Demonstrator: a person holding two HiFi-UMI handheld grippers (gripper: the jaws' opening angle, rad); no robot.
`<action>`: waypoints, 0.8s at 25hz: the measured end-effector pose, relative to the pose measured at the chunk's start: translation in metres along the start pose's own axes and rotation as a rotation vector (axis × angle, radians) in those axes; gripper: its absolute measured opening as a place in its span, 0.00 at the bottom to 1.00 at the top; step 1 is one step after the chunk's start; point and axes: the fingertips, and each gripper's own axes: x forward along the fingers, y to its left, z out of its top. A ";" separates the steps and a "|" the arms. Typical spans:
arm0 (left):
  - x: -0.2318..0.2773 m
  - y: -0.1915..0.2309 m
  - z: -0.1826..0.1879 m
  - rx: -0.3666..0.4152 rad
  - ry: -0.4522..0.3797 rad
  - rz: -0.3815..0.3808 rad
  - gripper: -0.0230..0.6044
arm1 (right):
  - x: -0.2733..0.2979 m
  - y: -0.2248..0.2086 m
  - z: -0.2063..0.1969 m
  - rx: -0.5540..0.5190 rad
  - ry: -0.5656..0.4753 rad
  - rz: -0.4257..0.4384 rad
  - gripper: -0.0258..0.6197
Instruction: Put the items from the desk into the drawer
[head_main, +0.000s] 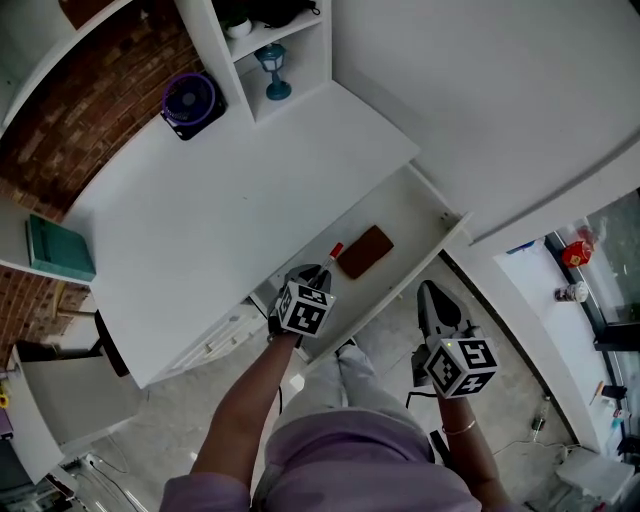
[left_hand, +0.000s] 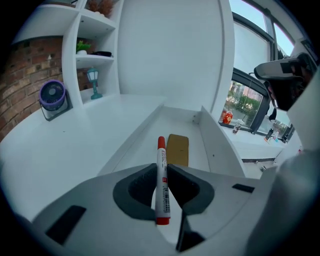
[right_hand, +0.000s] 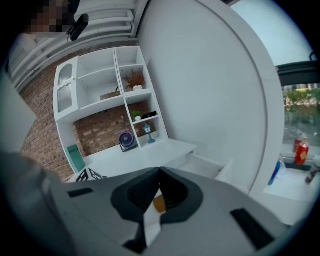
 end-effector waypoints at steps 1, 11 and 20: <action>0.004 0.001 -0.002 -0.002 0.009 0.001 0.14 | -0.001 -0.001 -0.003 0.003 0.005 -0.006 0.04; 0.036 0.021 -0.016 -0.043 0.077 0.000 0.14 | -0.001 -0.003 -0.015 0.024 0.030 -0.063 0.04; 0.059 0.021 -0.023 -0.034 0.112 -0.026 0.14 | -0.002 -0.006 -0.029 0.060 0.046 -0.120 0.05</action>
